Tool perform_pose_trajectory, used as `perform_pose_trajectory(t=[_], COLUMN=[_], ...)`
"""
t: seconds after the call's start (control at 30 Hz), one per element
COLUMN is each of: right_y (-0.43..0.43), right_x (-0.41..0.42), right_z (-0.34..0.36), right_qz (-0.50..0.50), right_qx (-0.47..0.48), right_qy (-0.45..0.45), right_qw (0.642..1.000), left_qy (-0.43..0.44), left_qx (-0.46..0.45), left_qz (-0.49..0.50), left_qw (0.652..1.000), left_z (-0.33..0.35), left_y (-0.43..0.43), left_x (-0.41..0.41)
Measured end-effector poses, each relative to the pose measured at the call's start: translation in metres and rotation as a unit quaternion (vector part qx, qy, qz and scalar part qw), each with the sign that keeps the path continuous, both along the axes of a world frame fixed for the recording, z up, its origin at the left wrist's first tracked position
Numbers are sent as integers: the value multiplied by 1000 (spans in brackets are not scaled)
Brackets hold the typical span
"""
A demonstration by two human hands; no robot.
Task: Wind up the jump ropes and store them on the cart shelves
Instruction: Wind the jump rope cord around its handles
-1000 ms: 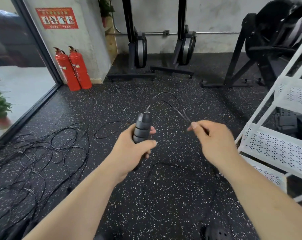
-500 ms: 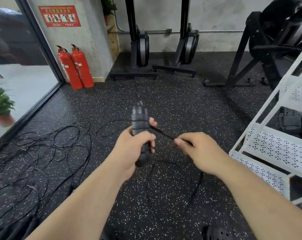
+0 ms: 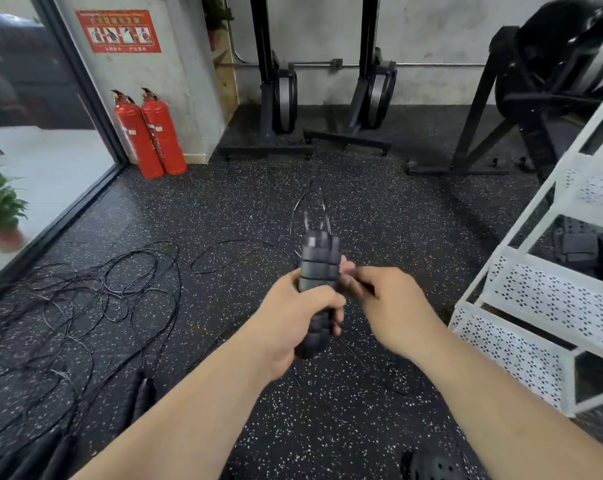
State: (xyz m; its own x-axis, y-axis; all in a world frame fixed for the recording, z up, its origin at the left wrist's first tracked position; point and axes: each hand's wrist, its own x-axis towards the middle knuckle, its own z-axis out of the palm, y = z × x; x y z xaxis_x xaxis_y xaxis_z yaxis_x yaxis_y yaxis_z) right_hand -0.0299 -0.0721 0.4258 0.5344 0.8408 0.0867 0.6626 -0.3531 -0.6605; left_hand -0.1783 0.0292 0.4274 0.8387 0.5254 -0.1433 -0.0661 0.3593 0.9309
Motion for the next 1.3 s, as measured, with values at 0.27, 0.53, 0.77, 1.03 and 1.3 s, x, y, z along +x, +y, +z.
perform_pose_trajectory(t=[0.27,0.53,0.77,1.03,1.3], right_y=[-16,-18,-2,-19,-14], right_x=[35,34,7,44,29], right_z=[20,22,-1,24,22], right_qz=[41,-39,-5,17,-31], right_qx=[-76,33,-32,-96,25], right_qy=[25,4,-18,-26,-31], right_qw=[996,999,999,995,999], left_qy=[25,20,33,4,-21], left_qx=[1,-21,-37,-54,-109], left_qz=[130,115,-13,148,88], left_qw=[991,993,999,988,990], left_z=[1,1,-6,5,5], left_y=[32,22,-10,38,25], left_x=[-4,-2,7,-5,-4])
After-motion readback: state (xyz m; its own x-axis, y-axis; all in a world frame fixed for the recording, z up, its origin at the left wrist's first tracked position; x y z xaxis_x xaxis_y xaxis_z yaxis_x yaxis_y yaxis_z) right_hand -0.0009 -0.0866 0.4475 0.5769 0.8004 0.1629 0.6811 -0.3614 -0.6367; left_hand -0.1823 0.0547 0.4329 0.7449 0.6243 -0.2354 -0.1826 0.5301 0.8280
